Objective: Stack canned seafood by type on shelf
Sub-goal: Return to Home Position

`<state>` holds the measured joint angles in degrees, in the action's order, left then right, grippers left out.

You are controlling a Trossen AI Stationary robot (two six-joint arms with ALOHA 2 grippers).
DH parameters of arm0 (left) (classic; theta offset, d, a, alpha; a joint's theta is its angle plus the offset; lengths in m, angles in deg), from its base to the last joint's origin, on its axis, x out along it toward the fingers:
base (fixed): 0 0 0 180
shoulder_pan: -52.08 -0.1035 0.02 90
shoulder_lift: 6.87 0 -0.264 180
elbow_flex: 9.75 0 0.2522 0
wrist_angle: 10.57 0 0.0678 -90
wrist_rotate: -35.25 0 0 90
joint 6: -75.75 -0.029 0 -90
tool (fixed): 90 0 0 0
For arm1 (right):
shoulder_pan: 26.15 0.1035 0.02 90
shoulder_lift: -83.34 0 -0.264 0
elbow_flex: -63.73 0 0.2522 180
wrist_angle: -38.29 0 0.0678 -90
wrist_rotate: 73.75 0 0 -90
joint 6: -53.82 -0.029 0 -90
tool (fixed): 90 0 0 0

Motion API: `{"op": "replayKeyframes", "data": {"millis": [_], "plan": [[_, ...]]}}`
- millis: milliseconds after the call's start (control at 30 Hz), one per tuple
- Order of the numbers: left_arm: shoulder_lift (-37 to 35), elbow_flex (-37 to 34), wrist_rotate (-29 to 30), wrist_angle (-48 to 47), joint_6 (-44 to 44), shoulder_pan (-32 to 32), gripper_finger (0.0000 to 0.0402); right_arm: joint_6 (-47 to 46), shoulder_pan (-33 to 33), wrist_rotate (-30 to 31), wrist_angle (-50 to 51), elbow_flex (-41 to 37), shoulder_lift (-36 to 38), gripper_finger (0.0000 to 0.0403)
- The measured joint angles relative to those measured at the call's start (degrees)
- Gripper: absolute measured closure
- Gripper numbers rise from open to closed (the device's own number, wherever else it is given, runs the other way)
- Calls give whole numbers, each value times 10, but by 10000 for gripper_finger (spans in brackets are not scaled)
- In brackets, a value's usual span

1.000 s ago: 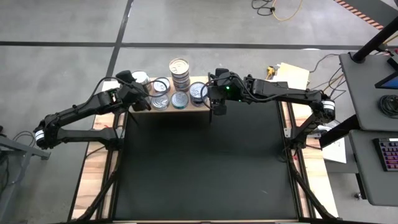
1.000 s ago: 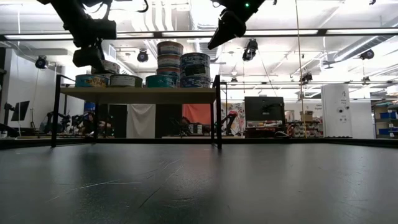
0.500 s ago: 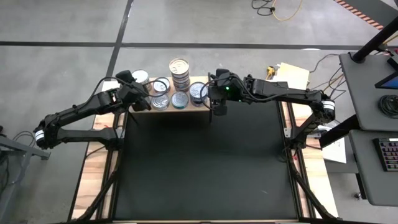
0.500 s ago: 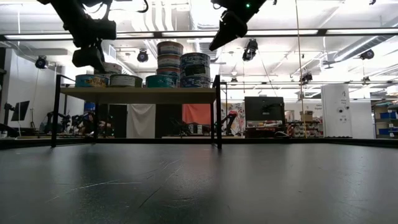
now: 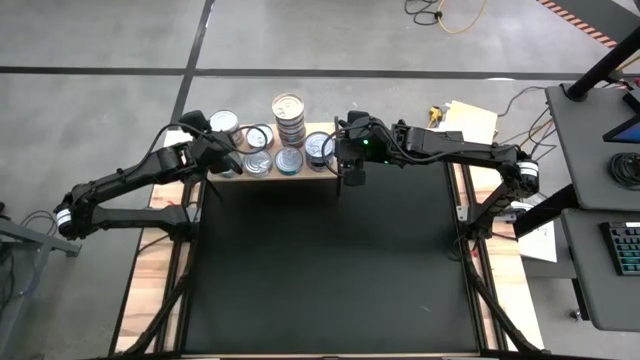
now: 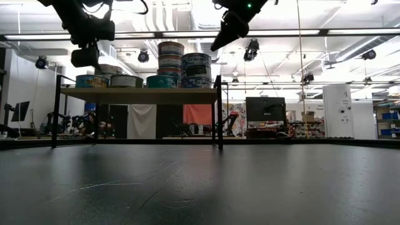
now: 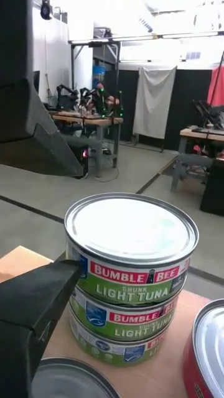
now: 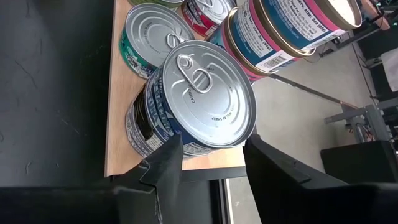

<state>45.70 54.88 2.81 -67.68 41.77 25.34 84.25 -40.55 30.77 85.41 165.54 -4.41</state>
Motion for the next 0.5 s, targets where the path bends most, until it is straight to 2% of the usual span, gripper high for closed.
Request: {"op": "replayKeyframes", "data": {"millis": [267,500], "plan": [[0,0,0,-12,0,0,184,-10,0,0,11,0,0,236],[0,0,2,-57,29,0,184,-37,0,0,46,0,0,252]]}}
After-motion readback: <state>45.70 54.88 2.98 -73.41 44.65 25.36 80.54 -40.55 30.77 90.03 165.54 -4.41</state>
